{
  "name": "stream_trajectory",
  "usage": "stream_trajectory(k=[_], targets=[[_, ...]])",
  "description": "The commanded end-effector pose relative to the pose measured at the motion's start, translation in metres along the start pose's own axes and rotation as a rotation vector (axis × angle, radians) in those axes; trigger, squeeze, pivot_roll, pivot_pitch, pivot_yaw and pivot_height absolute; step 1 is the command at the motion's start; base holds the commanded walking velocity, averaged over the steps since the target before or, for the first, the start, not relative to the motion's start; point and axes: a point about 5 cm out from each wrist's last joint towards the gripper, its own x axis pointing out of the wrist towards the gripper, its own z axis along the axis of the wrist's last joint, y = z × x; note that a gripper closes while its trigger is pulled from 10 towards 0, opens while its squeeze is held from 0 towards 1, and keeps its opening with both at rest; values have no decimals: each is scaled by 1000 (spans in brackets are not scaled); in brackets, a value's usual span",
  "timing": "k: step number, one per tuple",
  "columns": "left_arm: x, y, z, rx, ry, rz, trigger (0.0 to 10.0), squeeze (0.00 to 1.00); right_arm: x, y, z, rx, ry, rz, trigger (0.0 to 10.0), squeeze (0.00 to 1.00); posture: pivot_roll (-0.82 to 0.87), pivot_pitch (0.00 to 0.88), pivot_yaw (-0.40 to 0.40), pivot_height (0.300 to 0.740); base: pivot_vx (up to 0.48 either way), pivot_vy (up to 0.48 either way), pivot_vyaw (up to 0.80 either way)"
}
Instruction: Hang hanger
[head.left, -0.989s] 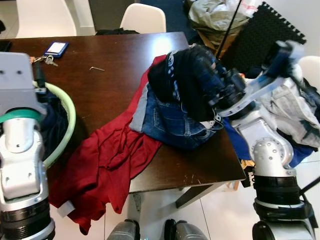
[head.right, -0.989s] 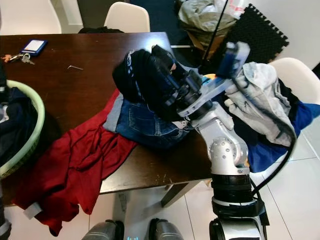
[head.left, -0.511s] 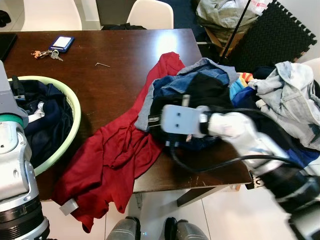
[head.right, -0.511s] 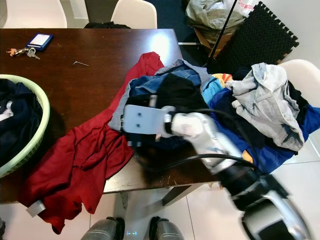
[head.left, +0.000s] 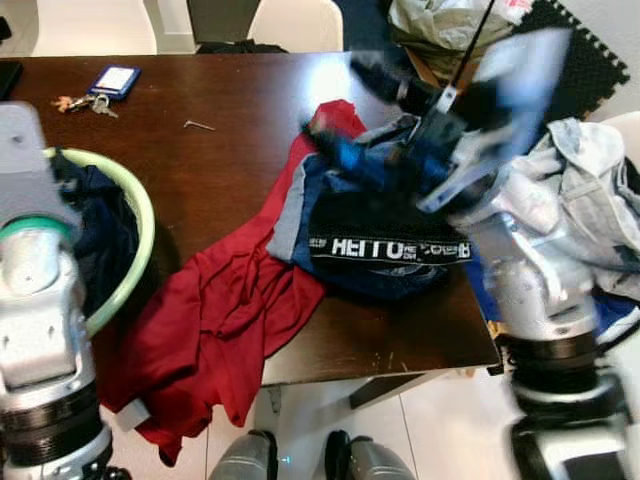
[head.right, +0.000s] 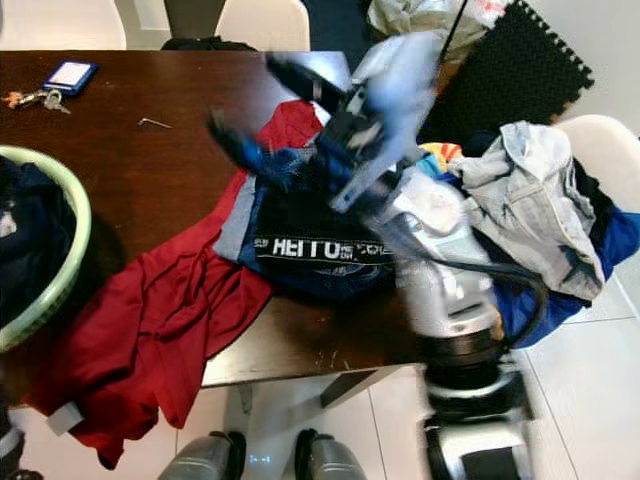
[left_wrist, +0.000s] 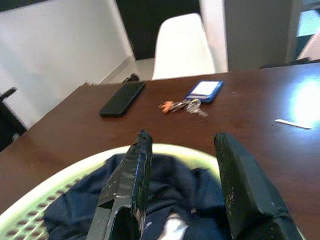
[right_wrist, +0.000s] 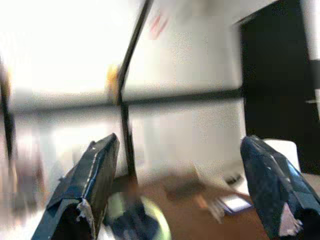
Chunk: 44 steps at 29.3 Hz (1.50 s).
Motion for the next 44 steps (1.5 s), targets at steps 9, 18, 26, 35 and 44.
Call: stream_trajectory(k=[9,18,26,35,44], targets=[[3,-13,6,4,-43,-27,10000,0,-2,-10,-4,179,-127,-188,10000,0,7,90,40,740,0,0,0],[2,-28,12,17,-102,-106,10000,0,-16,-18,-19,-116,2,-393,10000,0,-22,87,61,740,0,0,0],[-1,-40,16,22,-146,-158,10000,0,-17,-19,-21,-150,26,-402,10000,0,-25,85,53,740,0,0,0],[-3,-39,14,23,-142,-145,10000,0,-12,-21,-21,-161,22,-392,10000,0,-9,73,51,740,0,0,0],[0,-42,14,16,-152,-145,10000,0,-13,-18,-24,-193,26,-405,10000,0,-23,71,57,740,0,0,0]])
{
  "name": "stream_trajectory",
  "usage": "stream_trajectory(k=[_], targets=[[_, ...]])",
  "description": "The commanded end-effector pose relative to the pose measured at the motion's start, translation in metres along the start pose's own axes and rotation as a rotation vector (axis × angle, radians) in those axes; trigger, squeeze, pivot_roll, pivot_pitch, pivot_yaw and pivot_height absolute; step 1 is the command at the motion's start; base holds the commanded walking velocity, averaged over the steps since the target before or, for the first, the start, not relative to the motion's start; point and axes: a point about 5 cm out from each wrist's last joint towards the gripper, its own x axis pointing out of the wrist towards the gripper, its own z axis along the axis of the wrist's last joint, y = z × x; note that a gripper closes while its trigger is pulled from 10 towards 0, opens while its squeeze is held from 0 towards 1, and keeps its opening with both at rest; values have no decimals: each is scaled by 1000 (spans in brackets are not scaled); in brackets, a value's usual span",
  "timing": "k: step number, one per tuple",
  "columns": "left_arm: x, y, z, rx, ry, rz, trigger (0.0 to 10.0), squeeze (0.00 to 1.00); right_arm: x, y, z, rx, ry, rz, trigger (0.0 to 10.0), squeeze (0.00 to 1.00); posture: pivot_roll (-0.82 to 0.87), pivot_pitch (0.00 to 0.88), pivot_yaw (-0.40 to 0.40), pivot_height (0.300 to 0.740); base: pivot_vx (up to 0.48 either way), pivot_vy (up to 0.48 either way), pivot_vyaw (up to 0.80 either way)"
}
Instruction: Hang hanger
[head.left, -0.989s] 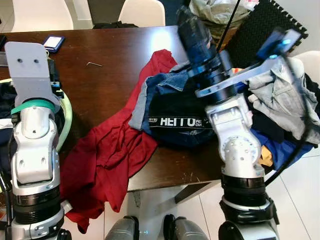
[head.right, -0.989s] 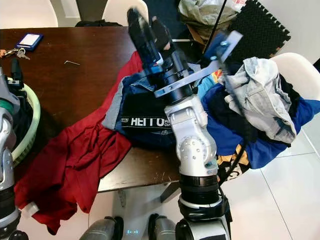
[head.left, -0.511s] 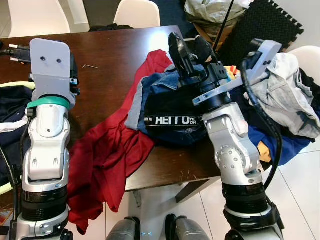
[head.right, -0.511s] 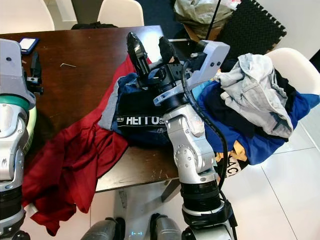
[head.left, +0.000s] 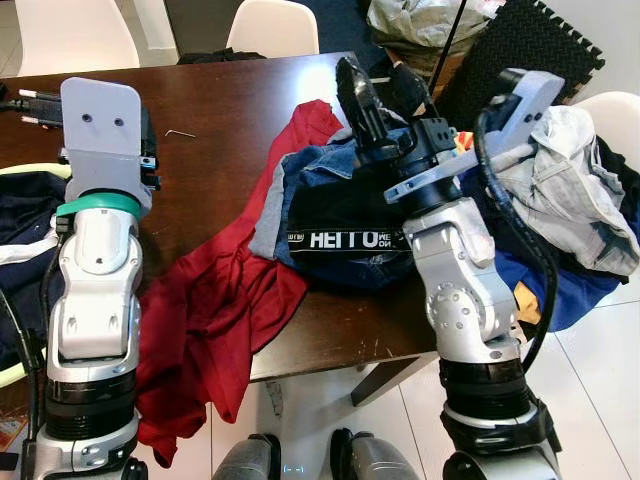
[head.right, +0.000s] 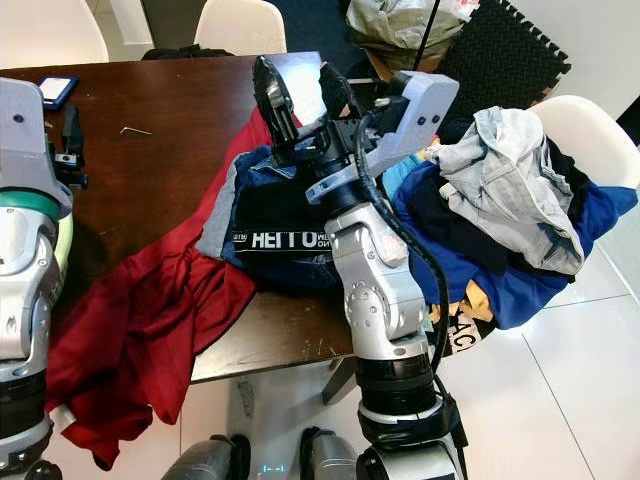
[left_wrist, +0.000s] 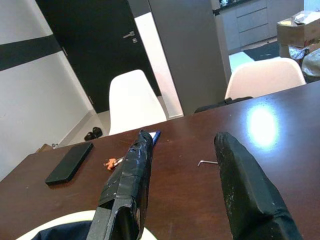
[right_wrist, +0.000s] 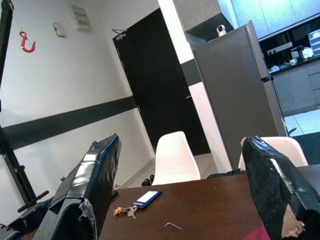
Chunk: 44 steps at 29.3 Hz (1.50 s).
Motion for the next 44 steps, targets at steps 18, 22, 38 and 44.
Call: stream_trajectory(k=[18,22,38,44], targets=[[-26,74,-51,-32,366,394,10000,0,-1,-16,0,-57,9,-35,10000,0,16,82,40,740,0,0,0],[-33,84,-60,-163,501,460,10000,0,3,-21,2,-72,0,-39,10000,0,42,81,33,740,0,0,0],[-36,101,-55,-24,552,407,10000,0,7,-25,1,-76,-1,-35,10000,0,107,112,39,740,0,0,0],[-41,98,-59,-16,594,358,10000,0,8,-24,1,-79,0,-22,10000,0,110,118,39,740,0,0,0]])
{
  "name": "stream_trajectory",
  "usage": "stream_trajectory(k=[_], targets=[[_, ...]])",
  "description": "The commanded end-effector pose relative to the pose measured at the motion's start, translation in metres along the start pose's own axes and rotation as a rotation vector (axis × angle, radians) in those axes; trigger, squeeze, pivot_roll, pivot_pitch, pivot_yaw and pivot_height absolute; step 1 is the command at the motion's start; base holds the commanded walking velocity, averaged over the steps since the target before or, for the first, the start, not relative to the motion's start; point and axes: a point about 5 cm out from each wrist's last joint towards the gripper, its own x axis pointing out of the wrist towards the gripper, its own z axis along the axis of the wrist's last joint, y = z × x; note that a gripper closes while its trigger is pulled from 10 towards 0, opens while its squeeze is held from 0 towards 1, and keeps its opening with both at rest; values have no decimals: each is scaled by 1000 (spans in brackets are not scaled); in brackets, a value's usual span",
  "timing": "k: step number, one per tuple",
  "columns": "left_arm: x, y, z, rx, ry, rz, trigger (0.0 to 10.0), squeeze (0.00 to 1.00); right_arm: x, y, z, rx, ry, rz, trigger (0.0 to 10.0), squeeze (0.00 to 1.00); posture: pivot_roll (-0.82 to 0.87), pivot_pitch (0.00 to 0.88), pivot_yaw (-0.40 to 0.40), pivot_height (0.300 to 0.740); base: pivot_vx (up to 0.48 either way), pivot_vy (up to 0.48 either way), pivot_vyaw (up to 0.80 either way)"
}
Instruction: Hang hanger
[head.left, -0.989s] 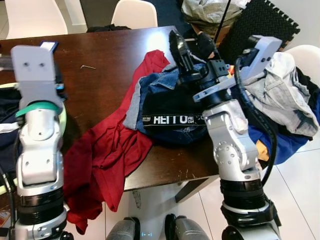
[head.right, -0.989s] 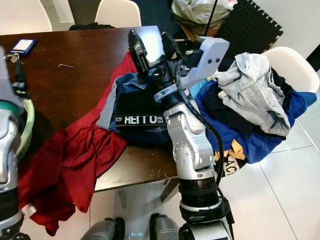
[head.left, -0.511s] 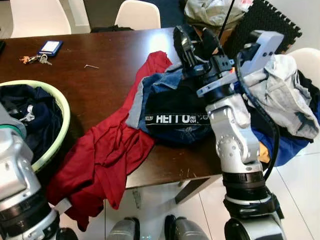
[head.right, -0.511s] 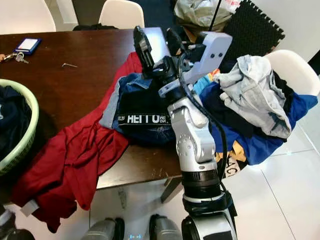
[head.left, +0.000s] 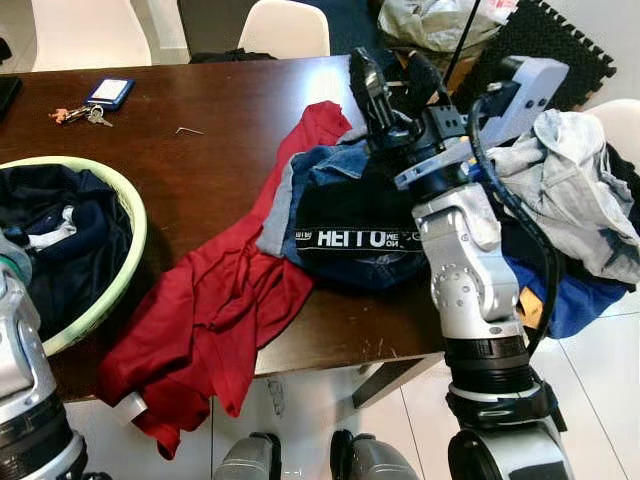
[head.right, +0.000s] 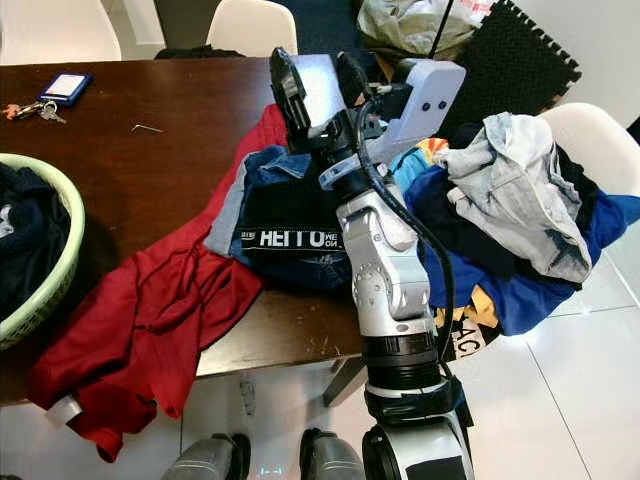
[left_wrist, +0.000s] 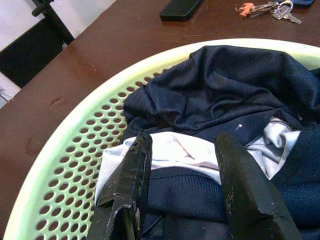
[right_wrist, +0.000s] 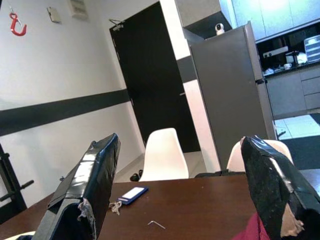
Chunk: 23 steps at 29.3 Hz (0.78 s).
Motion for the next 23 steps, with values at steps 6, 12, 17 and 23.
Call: stream_trajectory(k=[6,12,17,23], targets=[[5,-7,-10,228,-53,-113,10000,0,1,2,-1,11,-9,8,10000,0,107,123,44,740,0,0,0],[9,-12,-17,294,-57,-153,10000,0,0,4,-1,12,-10,9,10000,0,96,125,47,740,0,0,0],[16,-26,-37,273,16,-227,10000,0,-1,4,-1,9,-8,11,10000,0,83,120,40,740,0,0,0],[6,-34,-53,328,50,-293,10000,0,-2,3,0,-2,-1,22,10000,0,72,114,28,740,0,0,0]])
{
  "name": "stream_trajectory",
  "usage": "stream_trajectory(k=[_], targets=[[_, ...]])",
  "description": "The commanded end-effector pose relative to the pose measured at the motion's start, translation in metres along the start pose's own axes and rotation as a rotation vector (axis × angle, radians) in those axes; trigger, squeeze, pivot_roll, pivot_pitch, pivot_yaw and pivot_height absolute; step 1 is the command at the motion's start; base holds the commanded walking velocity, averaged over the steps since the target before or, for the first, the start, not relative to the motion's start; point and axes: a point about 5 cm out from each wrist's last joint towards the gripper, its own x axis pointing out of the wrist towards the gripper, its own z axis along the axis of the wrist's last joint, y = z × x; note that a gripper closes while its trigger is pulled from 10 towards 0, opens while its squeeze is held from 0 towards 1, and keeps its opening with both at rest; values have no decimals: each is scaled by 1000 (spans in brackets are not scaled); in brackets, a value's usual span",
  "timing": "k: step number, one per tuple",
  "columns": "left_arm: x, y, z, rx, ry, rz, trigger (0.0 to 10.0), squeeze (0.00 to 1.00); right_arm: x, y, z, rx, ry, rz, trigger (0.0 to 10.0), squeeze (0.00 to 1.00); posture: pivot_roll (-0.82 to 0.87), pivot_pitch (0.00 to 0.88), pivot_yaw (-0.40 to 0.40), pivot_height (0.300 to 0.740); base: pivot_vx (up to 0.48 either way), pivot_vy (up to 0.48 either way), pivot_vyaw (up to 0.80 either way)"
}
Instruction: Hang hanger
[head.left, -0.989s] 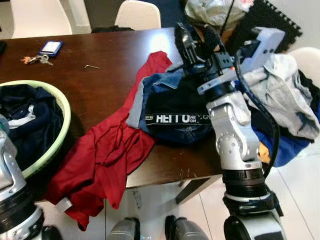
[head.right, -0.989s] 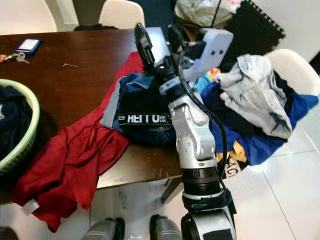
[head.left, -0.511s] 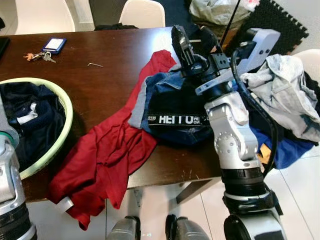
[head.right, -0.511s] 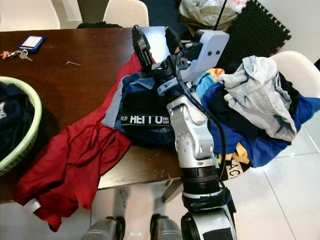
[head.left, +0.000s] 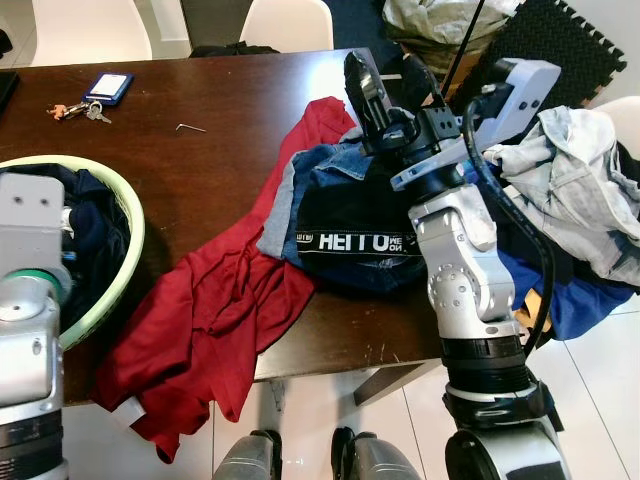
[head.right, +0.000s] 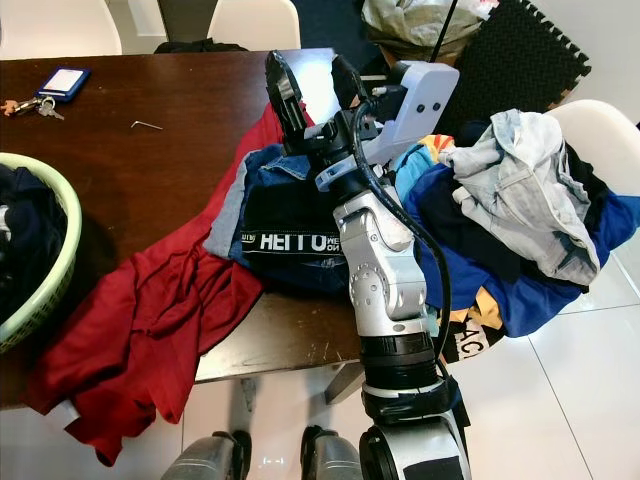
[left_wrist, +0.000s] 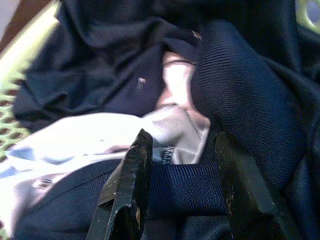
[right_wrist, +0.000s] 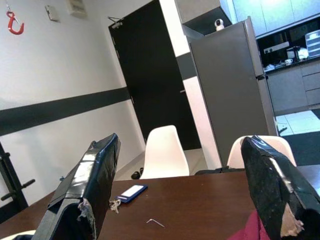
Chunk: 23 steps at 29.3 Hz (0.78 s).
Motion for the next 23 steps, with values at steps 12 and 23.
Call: stream_trajectory(k=[12,23], targets=[[-2,-8,-6,70,-19,28,0,0,0,2,1,-11,-2,18,10000,0,56,111,29,740,0,0,0],[-13,10,46,89,-313,240,0,0,-1,3,-1,-2,6,20,10000,0,72,119,21,740,0,0,0]])
